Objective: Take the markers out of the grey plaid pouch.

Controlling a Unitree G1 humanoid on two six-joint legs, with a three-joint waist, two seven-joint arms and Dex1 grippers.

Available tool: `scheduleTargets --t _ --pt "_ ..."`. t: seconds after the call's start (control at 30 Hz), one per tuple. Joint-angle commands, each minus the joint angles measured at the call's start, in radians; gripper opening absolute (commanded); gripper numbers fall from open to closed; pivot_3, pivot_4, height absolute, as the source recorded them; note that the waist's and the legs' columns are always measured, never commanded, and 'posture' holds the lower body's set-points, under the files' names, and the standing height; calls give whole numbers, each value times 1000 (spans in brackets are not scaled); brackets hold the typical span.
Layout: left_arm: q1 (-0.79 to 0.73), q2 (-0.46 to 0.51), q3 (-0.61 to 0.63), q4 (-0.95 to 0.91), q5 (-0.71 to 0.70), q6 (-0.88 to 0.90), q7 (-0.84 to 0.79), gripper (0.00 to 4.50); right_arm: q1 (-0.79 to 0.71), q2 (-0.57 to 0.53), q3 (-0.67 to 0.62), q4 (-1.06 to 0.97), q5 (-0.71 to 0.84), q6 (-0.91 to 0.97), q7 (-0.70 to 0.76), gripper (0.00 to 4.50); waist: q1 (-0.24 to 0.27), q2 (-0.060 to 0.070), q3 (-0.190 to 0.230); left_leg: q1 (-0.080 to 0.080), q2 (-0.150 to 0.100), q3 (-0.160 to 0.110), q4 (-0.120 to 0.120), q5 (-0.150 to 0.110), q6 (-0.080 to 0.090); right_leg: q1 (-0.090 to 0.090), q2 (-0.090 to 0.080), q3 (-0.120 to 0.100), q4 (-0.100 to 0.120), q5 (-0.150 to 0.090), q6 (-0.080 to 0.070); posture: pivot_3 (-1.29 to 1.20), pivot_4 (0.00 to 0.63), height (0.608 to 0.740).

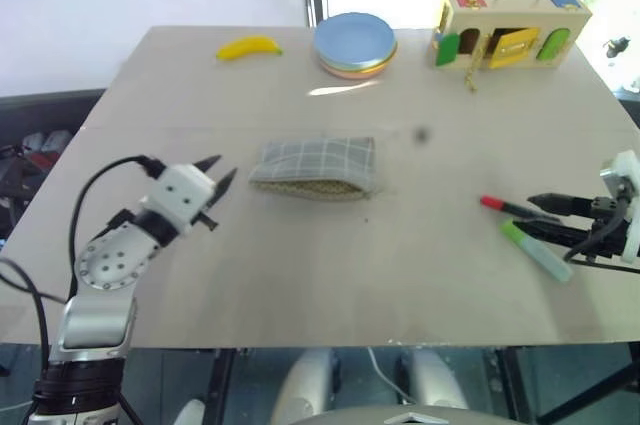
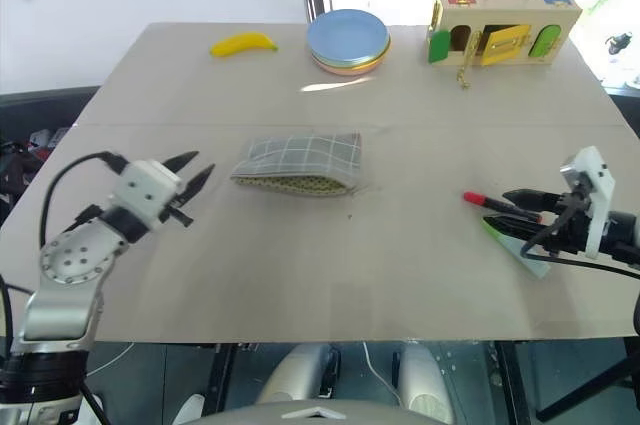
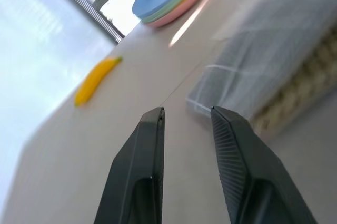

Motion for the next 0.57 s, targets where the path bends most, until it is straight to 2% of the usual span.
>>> scheduleTargets --t 0.03,0.13,0.27,0.3,0.33,0.57 --pt "195 -19 34 -230 -307 274 -60 1501 136 64 -103 -107 56 -42 -2 3822 -3 0 -1 1 1 0 0 -1 0 1 0 1 -1 0 0 0 150 740" --pt "358 -23 61 -336 -422 370 -79 1501 266 135 -130 -132 28 -155 23 3822 -1 -1 0 1 1 1 0 -1 0 0 0 2 -2 0 0 0 150 740" --pt "554 -23 81 -345 -397 339 -149 1501 453 171 -144 -29 -61 -341 119 3822 3 1 1 12 1 1 0 -4 4 11 -1 1 -2 0 -1 0 150 740" --pt "575 -23 93 -335 -395 328 -161 1501 473 190 -161 2 -56 -401 147 3822 4 1 1 20 2 1 -2 -4 4 20 -1 0 -4 -1 -1 0 150 740" --pt "587 -21 104 -322 -388 314 -169 1501 494 197 -172 31 -53 -454 187 3822 4 1 1 22 2 1 -2 -4 5 22 -1 0 -5 -3 -4 0 150 740" --pt "582 -11 145 -248 -336 239 -228 1501 540 148 -194 141 -64 -566 250 3822 -2 4 -1 23 4 3 -1 -4 5 23 -1 1 -6 -3 -5 0 150 740"
